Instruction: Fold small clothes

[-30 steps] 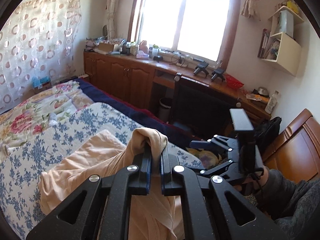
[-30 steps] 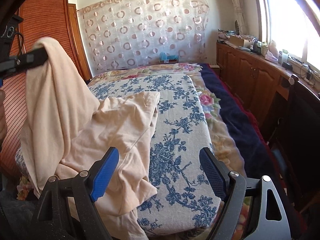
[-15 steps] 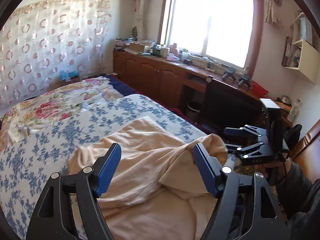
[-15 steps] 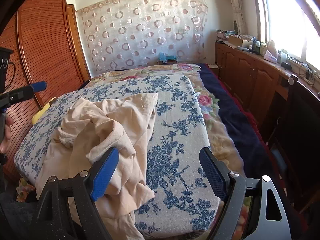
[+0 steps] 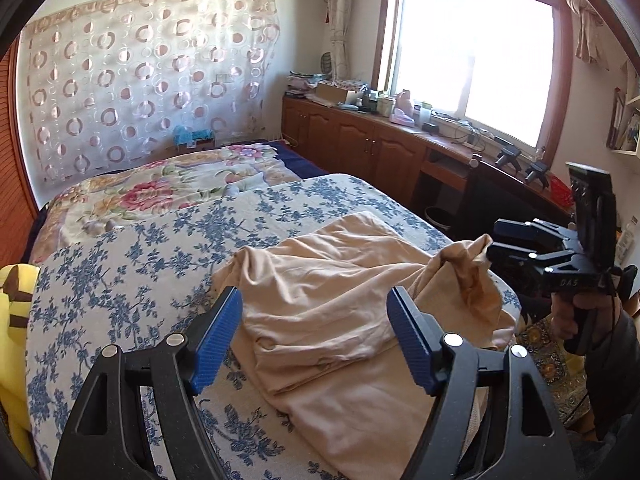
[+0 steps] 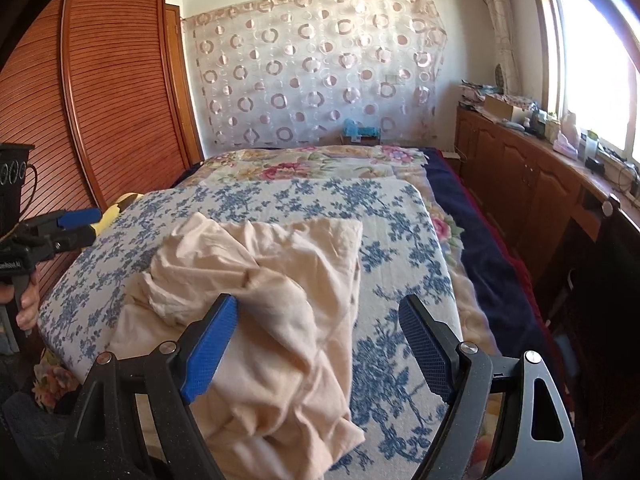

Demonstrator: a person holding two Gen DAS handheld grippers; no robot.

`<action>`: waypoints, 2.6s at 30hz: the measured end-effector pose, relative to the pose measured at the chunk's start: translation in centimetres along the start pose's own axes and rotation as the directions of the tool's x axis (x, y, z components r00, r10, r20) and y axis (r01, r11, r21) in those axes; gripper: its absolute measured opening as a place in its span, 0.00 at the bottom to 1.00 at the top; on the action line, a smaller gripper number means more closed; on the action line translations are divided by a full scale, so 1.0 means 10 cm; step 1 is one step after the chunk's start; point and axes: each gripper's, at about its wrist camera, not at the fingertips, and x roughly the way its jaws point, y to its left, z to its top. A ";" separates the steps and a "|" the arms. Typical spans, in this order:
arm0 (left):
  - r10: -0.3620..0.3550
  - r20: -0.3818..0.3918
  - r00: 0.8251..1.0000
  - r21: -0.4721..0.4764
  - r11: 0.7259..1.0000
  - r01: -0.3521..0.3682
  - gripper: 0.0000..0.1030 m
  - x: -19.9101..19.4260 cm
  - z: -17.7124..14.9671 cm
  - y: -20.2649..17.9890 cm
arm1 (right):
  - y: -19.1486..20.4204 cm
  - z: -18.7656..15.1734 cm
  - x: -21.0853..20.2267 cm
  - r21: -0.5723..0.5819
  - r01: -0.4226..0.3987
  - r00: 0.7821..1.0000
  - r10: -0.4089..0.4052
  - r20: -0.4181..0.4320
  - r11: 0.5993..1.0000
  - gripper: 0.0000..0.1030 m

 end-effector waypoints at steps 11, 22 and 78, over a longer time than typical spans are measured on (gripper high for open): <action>0.024 0.002 1.000 -0.006 1.000 -0.024 0.73 -0.04 -0.12 0.07 | 0.27 -0.03 0.17 -0.059 -0.057 0.998 0.055 -0.022 0.997 0.80; 0.027 -0.015 1.000 -0.057 0.998 -0.028 0.73 -0.02 -0.26 0.22 | 0.49 -0.13 0.46 -0.099 -0.104 0.990 0.093 -0.110 0.990 0.71; 0.097 0.030 0.995 -0.142 0.986 -0.092 0.73 -0.29 -0.45 0.69 | 0.36 1.31 1.44 -0.234 -0.007 0.995 -0.017 -0.101 0.972 0.04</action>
